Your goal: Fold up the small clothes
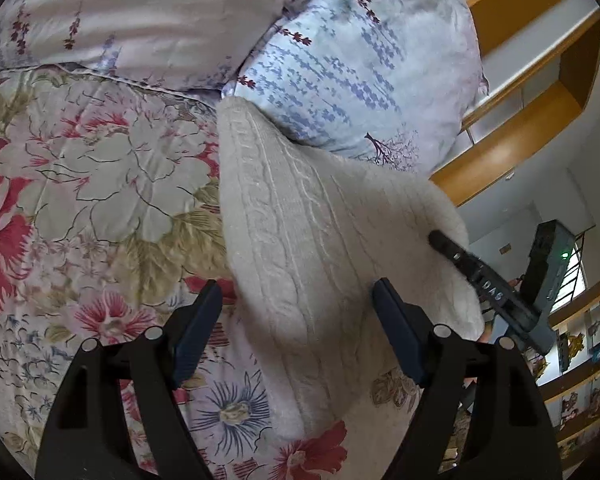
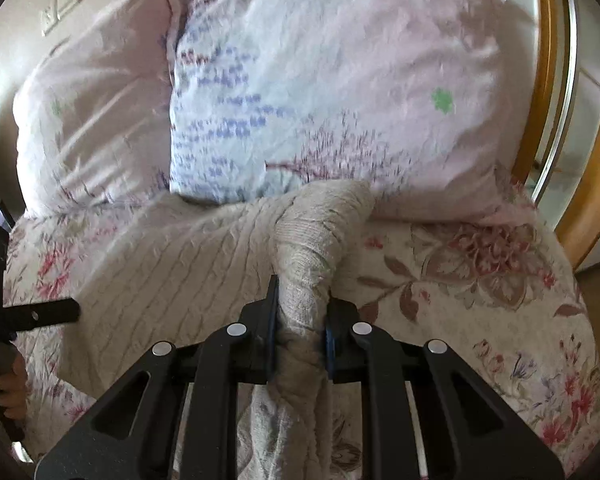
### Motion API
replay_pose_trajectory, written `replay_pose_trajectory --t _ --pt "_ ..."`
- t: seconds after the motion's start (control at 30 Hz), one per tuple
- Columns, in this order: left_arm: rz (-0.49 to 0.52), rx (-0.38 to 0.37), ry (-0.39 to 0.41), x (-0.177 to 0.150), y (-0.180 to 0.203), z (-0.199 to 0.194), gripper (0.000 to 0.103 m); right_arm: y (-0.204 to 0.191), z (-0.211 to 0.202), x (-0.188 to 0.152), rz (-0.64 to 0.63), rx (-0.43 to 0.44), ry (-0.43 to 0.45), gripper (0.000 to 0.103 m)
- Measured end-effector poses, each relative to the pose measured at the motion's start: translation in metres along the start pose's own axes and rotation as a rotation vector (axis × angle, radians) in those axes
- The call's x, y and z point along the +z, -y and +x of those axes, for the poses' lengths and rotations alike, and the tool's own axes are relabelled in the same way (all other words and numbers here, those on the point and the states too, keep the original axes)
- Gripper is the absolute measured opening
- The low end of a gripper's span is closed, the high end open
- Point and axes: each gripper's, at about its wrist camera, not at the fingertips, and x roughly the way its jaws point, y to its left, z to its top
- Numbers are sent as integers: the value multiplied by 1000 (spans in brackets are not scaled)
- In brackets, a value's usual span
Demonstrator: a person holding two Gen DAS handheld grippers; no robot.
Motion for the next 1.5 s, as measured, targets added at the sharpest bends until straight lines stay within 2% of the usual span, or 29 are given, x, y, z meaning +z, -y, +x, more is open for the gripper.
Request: replay_pose_trajectory --t 0.07,0.17,0.2,0.23,0.33,0.43,0.53,0.6,0.63,0.67,0.83,0.93,1.03,1.27,1.37,1.4,1.43,1.47,1.5 --pt "4 -1 -5 -1 1 1 77 3 3 -2 3 -9 1 18" --pt "9 -1 -20 -3 0 5 77 16 25 -11 72 3 -104 22" --pt "8 -5 -26 -4 0 6 77 23 26 -14 113 25 -117 28" --pt "7 -9 -29 -5 -1 6 77 33 21 -15 180 58 -108 39" --pt "1 -23 -38 -8 -3 2 76 51 3 -19 274 126 -90 54" --pt "-14 -52 -49 -11 -5 -1 75 61 -9 -31 341 217 -108 54" --pt "-20 -60 -63 -15 -3 0 70 66 -13 -47 385 249 -148 54" --pt "-21 -62 -71 -17 -2 -1 64 66 -14 -57 406 276 -159 51" --pt "-23 -59 -72 -18 -1 -1 61 66 -13 -62 411 303 -166 29" --pt "-25 -52 -69 -20 -2 -1 59 64 -13 -65 405 318 -168 22" --pt "-26 -64 -59 -26 -6 -8 28 55 -40 -54 332 254 -51 17" --pt "1 -68 -60 -33 -6 -15 20 53 -43 -54 294 198 -46 13" --pt "14 -56 -63 -38 -5 -16 19 59 -29 -69 313 166 -107 12" --pt "33 -24 -55 -50 -7 -15 20 70 -20 -86 364 167 -135 12" --pt "31 -21 -67 -47 -6 -15 29 72 -22 -82 375 182 -142 14" --pt "20 -33 -72 -46 -6 -17 33 74 -25 -78 390 197 -139 20" --pt "12 -40 -70 -42 -5 -17 40 75 -27 -74 404 205 -130 33" --pt "6 -49 -63 -40 -5 -20 45 78 -31 -70 424 213 -112 38" --pt "-4 -60 -43 -35 -5 -23 56 81 -33 -66 444 224 -87 45"
